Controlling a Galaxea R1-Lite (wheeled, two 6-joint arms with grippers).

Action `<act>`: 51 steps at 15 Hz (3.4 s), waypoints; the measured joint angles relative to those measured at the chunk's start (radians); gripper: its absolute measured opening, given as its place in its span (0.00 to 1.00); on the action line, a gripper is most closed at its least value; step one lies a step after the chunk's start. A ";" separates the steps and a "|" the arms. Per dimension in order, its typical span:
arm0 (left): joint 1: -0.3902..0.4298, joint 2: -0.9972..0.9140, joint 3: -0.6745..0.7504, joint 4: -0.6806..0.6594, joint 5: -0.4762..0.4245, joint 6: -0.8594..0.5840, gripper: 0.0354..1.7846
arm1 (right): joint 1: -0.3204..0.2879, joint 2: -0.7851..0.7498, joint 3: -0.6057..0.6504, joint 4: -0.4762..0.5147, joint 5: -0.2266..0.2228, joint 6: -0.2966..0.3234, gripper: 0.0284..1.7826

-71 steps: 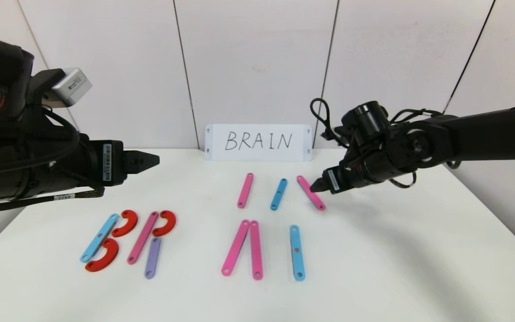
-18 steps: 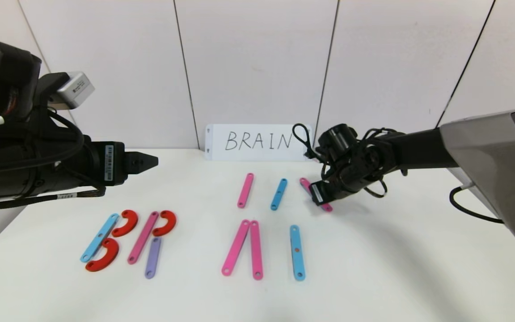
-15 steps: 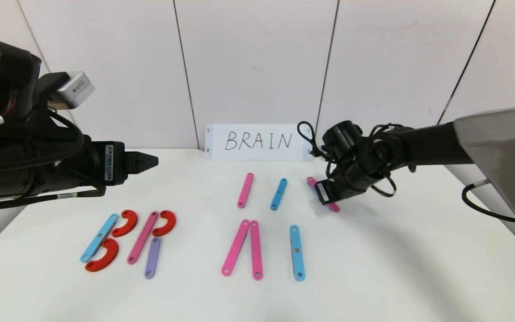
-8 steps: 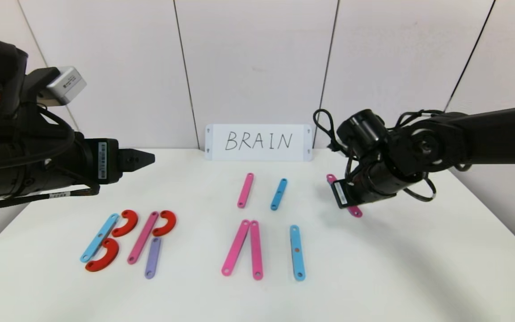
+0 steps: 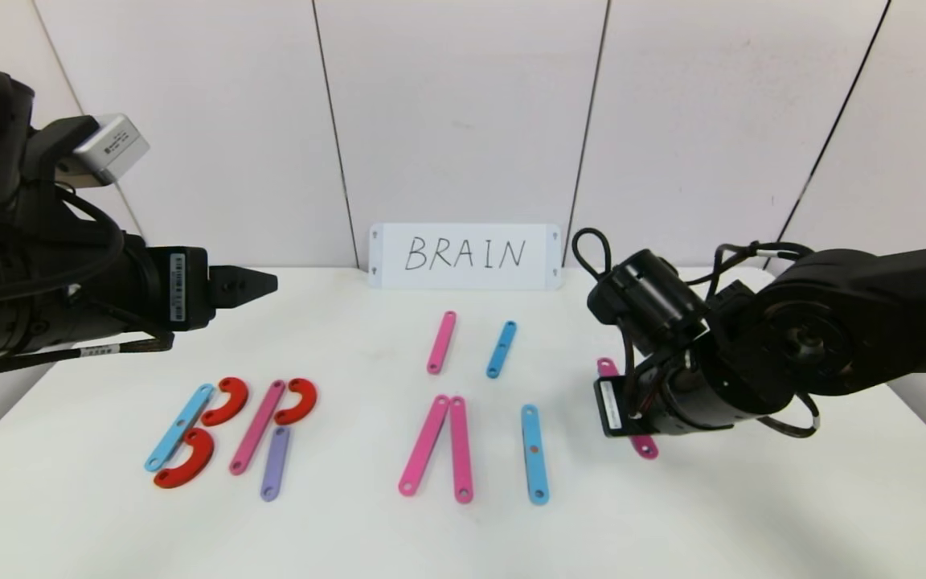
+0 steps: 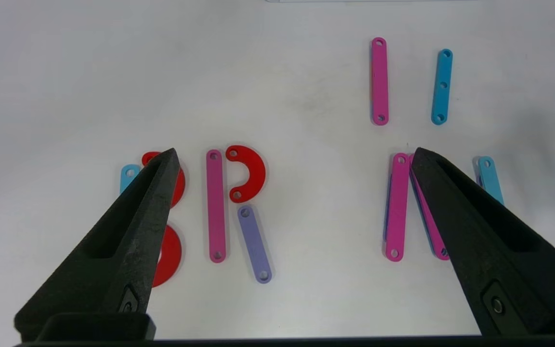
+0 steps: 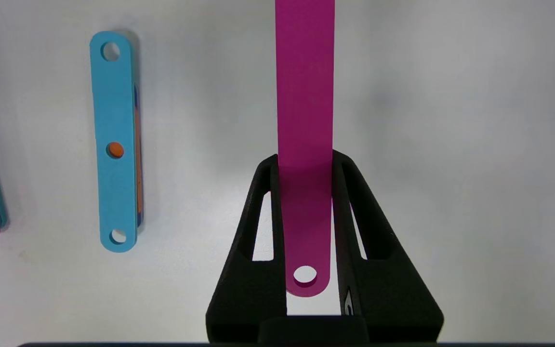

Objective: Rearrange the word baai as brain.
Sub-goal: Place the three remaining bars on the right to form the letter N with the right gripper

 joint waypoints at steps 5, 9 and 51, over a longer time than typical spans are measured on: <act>0.000 0.002 0.001 0.000 0.000 0.000 0.94 | 0.011 0.041 0.010 -0.006 0.000 0.041 0.16; 0.001 0.003 0.001 0.000 0.000 0.000 0.94 | 0.019 0.080 0.006 -0.042 0.000 0.048 0.16; 0.003 0.006 0.000 0.001 0.000 0.000 0.94 | -0.040 0.220 -0.416 -0.051 -0.002 -0.072 0.96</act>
